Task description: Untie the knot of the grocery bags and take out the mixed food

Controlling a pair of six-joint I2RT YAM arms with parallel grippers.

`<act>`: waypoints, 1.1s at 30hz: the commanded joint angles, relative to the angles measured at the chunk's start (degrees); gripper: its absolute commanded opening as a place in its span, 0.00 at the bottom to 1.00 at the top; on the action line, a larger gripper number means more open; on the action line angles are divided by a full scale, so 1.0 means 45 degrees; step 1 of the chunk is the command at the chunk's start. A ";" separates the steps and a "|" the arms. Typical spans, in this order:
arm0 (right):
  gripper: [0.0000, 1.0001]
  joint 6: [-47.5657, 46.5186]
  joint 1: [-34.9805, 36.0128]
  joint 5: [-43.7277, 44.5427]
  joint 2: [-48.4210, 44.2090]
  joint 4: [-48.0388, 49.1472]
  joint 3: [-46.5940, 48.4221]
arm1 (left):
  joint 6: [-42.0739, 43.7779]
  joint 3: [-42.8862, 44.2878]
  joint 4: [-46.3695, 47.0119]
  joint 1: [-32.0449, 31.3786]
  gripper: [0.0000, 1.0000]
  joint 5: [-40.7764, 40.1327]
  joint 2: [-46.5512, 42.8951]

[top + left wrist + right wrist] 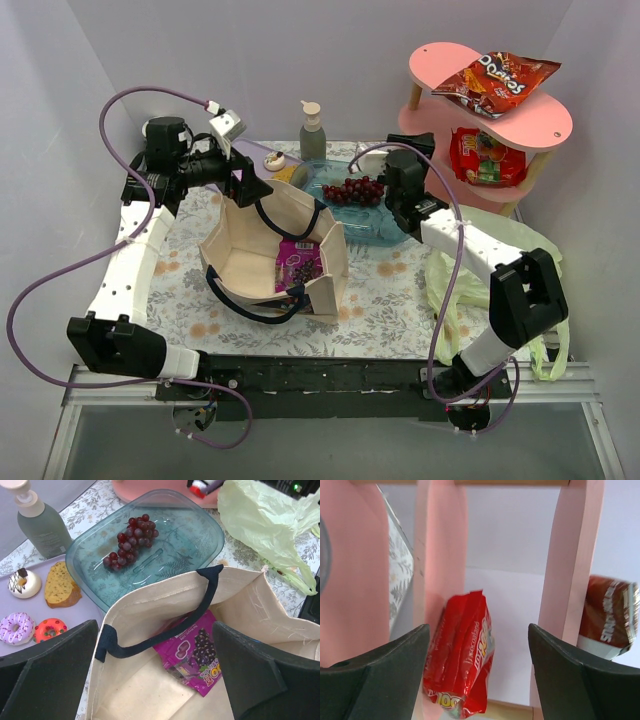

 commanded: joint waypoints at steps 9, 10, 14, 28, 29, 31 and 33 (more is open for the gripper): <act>0.78 0.1360 -0.1927 0.0582 0.0191 -0.1160 0.0836 | 0.0067 -0.0279 0.0391 0.0063 0.98 0.0420 -0.0559; 0.75 0.1419 -0.2044 0.0562 0.0250 -0.1180 0.0895 | 0.0067 -0.0260 0.0390 0.0043 0.98 0.0401 -0.0578; 0.67 0.2082 -0.2493 0.0425 0.0563 -0.1881 0.1189 | 0.0028 -0.0299 0.0390 0.0043 0.98 0.0362 -0.0578; 0.01 0.1363 -0.2650 -0.1233 0.0505 -0.3153 0.1111 | 0.0047 -0.0494 0.0312 0.0043 0.98 0.0147 -0.0637; 0.01 0.1148 -0.2592 -0.1738 0.0389 -0.3288 0.1014 | 0.0047 -0.0494 0.0312 0.0043 0.98 0.0147 -0.0656; 0.01 0.0796 -0.2572 -0.2306 0.0018 -0.3211 0.0566 | 0.0028 -0.0534 0.0293 0.0043 0.98 0.0147 -0.0676; 0.01 0.0054 -0.2514 -0.3379 -0.0663 -0.2665 -0.0270 | 0.0028 -0.0592 0.0254 0.0043 0.98 0.0147 -0.0695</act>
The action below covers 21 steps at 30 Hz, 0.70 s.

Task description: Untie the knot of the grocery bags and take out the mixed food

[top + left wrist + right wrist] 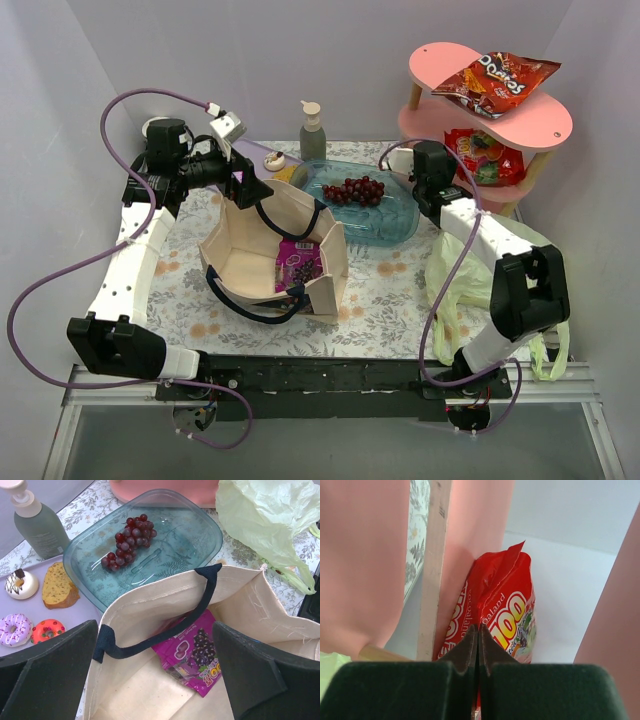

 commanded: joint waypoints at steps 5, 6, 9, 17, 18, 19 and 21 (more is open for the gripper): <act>0.01 -0.2240 0.0090 -0.4647 -0.2275 0.1529 -0.2044 | -0.0025 -0.0291 -0.0033 0.0043 0.98 -0.0023 -0.0623; 0.01 -0.2358 0.0051 -0.4944 -0.2508 0.1742 -0.2122 | -0.0045 -0.0311 -0.0014 0.0043 0.98 -0.0004 -0.0603; 0.01 -0.2922 -0.0067 -0.5999 -0.2783 0.2814 -0.2610 | -0.0104 -0.0291 -0.0033 0.0043 0.98 -0.0004 -0.0525; 0.01 -0.3823 -0.1218 -0.9690 -0.2766 0.3834 -0.2458 | -0.0377 -0.0389 0.0083 0.0043 0.98 0.0055 -0.0370; 0.01 -0.3862 -0.1335 -0.9847 -0.2648 0.3815 -0.2281 | -0.0435 -0.0389 0.0103 0.0043 0.98 0.0055 -0.0330; 0.01 -0.3863 -0.1646 -1.0100 -0.2550 0.3718 -0.2067 | -0.0552 -0.0370 0.0142 0.0043 0.98 0.0036 -0.0349; 0.01 -0.3940 -0.1901 -1.0745 -0.2278 0.3483 -0.1618 | -0.0592 -0.0330 0.0182 0.0043 0.98 0.0016 -0.0310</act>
